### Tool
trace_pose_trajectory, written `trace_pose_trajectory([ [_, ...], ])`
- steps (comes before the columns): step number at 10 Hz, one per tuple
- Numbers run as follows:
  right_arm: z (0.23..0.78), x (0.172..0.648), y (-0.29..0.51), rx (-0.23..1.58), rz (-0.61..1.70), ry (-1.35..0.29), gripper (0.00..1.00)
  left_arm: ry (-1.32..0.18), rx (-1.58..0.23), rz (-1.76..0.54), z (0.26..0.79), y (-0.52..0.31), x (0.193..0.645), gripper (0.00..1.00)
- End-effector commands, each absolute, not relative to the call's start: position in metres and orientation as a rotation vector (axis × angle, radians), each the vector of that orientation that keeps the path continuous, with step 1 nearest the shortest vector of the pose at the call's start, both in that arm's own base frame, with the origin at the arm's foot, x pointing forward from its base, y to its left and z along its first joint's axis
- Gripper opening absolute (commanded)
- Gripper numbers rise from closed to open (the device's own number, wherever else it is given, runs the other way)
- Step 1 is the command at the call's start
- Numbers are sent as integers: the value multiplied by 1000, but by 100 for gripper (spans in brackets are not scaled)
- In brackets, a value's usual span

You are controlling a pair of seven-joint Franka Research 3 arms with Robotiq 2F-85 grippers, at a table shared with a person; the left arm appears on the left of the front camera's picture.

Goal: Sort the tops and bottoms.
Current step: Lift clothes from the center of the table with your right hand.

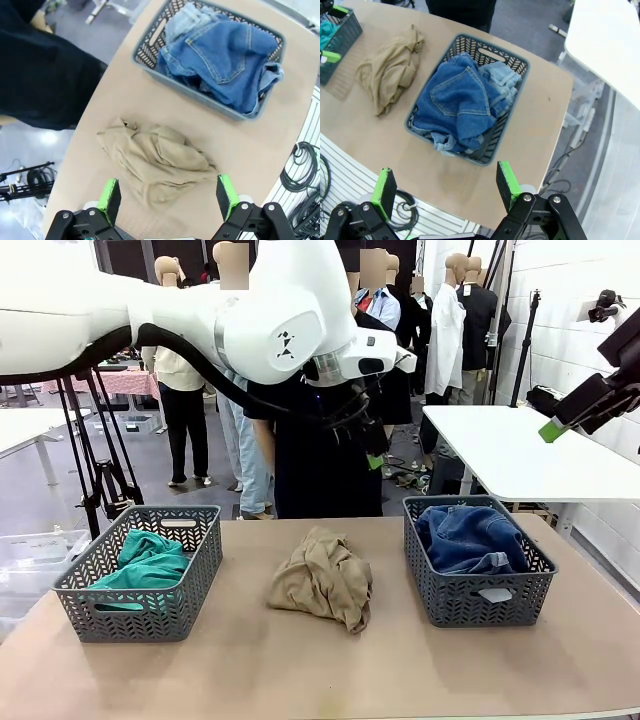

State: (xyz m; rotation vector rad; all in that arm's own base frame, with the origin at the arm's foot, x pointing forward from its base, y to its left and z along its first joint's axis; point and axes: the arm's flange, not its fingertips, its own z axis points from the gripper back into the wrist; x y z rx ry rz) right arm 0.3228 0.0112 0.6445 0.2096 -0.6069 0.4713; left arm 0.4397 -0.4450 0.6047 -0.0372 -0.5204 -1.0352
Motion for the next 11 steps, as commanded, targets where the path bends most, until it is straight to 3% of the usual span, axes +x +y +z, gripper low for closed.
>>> trace_pose_trajectory([
  [1, 645, 322, 12, 201, 473, -594, 100, -562, 24, -926, 620, -385, 434, 99],
  [3, 645, 322, 12, 201, 473, -594, 100, -583, 130, -842, 641, -321, 424, 99],
  [5, 645, 322, 12, 201, 473, -594, 100, -645, 117, -804, 653, -288, 418, 99],
  [11, 645, 322, 12, 201, 473, -594, 100, -604, 140, -812, 658, -285, 416, 99],
])
